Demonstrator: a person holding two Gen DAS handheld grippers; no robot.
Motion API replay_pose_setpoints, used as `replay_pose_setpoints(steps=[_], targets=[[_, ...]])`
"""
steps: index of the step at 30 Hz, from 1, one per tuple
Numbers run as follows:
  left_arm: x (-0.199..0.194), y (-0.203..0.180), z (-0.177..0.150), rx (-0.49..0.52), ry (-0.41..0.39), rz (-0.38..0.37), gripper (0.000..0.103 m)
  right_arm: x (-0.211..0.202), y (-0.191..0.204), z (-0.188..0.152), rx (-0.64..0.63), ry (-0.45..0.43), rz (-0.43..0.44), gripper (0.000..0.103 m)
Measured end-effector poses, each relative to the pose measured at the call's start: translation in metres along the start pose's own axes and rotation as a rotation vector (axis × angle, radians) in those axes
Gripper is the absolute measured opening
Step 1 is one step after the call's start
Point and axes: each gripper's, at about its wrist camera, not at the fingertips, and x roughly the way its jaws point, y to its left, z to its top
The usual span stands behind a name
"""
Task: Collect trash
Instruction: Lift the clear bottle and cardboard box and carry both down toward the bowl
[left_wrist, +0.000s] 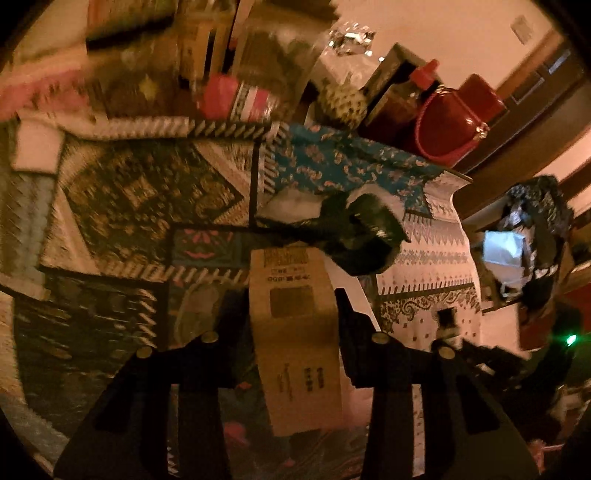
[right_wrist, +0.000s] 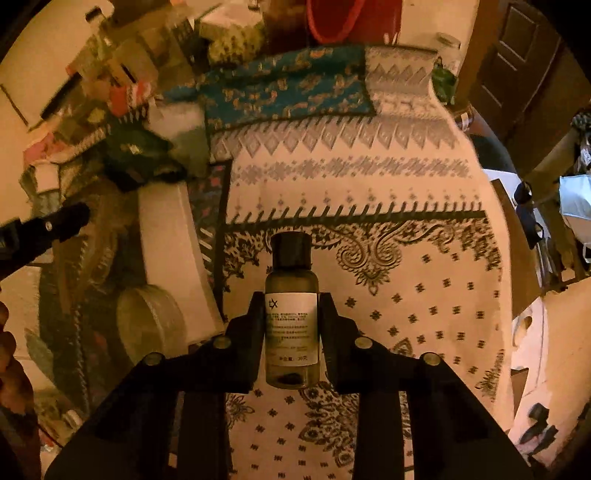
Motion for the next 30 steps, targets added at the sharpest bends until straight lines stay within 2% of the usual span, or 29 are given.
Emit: replay_pose_setpoints(steps=[4,14,19,25,30], targets=[[-0.032,-0.017,-0.007,0.047,-0.089,0.061,0.039,-0.024,-0.006,0.002,-0.006,-0.05,0.032,0.026],[-0.109,-0.06,-0.027,0.044,-0.284,0.076,0.039,-0.097,-0.018,-0.005,-0.066,-0.21,0.108,0.026],[-0.16,-0.079,-0.048,0.033,-0.405,0.115,0.039,-0.131,-0.026,-0.018,-0.121,-0.283,0.142,0.026],[-0.208,-0.097,-0.081,0.021,-0.493,0.148,0.039,-0.166,-0.032,-0.035,-0.174,-0.344,0.183,0.026],[-0.234,-0.106,-0.109,0.028,-0.517,0.126,0.039,-0.192,-0.031,-0.054,-0.178,-0.381,0.209,0.026]])
